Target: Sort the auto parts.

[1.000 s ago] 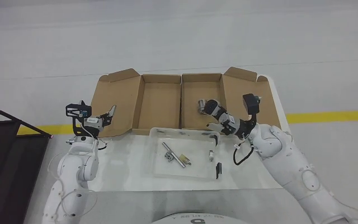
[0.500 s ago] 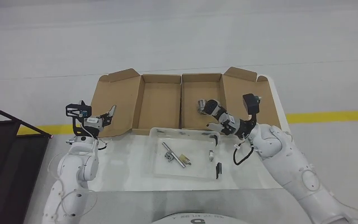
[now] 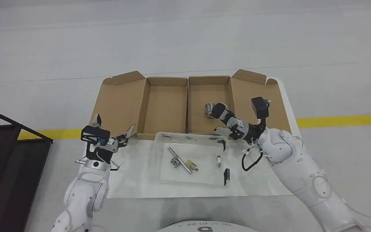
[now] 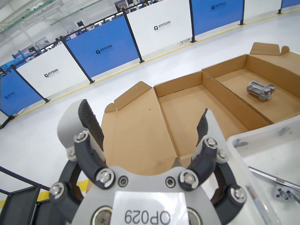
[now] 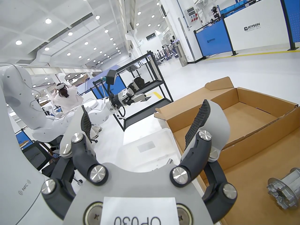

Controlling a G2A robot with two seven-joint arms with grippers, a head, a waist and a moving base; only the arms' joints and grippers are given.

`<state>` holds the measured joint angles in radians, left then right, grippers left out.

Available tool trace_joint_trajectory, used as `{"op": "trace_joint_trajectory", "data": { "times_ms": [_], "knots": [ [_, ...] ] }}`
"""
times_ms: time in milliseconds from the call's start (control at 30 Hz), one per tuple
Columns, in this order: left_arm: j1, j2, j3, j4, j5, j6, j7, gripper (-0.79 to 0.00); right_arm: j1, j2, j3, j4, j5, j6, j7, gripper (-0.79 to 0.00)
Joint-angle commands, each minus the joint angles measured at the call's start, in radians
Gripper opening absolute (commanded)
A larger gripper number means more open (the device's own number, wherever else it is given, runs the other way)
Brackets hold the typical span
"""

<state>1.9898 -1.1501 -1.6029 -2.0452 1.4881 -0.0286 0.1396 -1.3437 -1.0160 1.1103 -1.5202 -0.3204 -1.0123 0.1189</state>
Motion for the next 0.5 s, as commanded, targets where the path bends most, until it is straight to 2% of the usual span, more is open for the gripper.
{"op": "trace_joint_trajectory", "data": {
  "times_ms": [0, 200, 267, 300, 467],
  "knots": [
    [0.018, 0.001, -0.022, -0.025, -0.007, -0.010, 0.010, 0.000, 0.000, 0.000, 0.000, 0.000, 0.000, 0.000, 0.000, 0.000],
    [0.010, 0.001, -0.031, -0.025, 0.010, 0.012, 0.013, 0.000, 0.000, 0.000, 0.000, 0.000, 0.000, 0.000, 0.000, 0.000],
    [0.000, 0.001, -0.023, -0.017, 0.141, 0.070, 0.013, 0.000, 0.000, 0.000, 0.000, 0.000, 0.000, 0.000, 0.000, 0.000],
    [-0.003, 0.001, 0.001, -0.027, 0.189, 0.070, 0.002, 0.000, 0.000, 0.000, 0.000, 0.000, 0.000, 0.000, 0.000, 0.000],
    [-0.005, 0.011, 0.096, -0.090, 0.404, -0.122, -0.076, 0.000, 0.000, 0.000, 0.000, 0.000, 0.000, 0.000, 0.000, 0.000]
  ]
}}
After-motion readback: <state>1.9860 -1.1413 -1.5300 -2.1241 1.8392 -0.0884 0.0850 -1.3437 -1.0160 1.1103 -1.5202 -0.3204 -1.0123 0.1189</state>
